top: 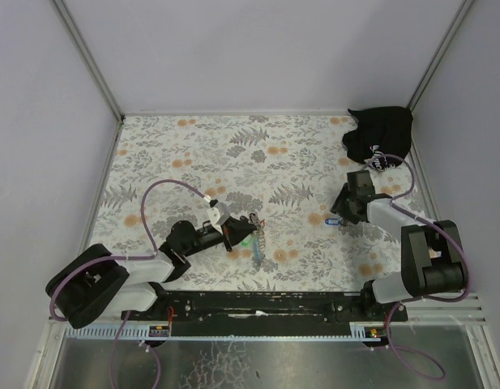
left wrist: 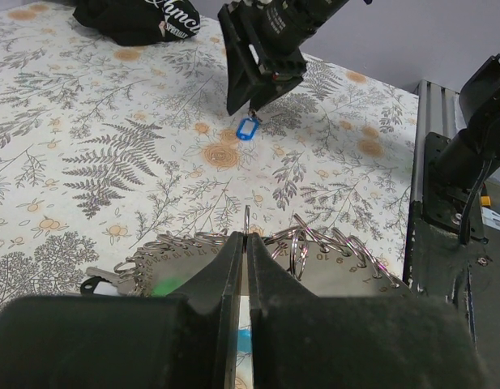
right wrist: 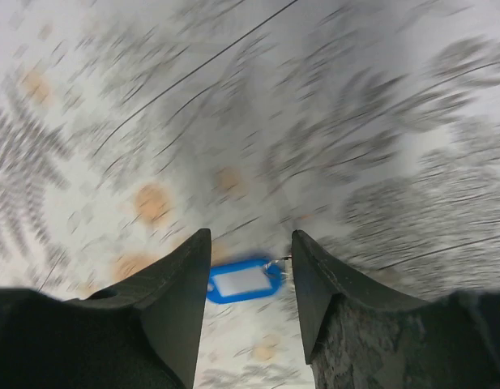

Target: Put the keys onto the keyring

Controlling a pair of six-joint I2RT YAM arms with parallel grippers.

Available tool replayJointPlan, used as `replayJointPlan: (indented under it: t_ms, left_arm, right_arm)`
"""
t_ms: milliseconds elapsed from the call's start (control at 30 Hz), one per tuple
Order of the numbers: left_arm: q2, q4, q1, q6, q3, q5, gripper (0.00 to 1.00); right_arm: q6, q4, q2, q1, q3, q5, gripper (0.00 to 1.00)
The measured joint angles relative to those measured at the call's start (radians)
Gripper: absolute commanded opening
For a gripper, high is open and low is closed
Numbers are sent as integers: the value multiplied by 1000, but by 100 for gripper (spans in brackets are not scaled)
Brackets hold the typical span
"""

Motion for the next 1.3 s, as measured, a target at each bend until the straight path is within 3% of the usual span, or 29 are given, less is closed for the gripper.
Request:
replayJointPlan:
  t_ms: [300, 533, 767, 1033, 1300]
  left_arm:
    - [-40, -12, 0, 0, 0, -1, 0]
    - [-46, -14, 0, 0, 0, -1, 0]
    - [-44, -14, 0, 0, 0, -1, 0]
    - [-44, -15, 0, 0, 0, -1, 0]
    - [-38, -15, 0, 0, 0, -1, 0]
  right_arm:
    - [26, -45, -6, 206, 10, -51, 53]
    - [-93, -230, -50, 212, 68, 49, 47]
    - [-156, -288, -63, 219, 100, 135, 41]
    - [-126, -300, -47, 223, 97, 146, 33]
    - [-65, -292, -47, 224, 67, 154, 33]
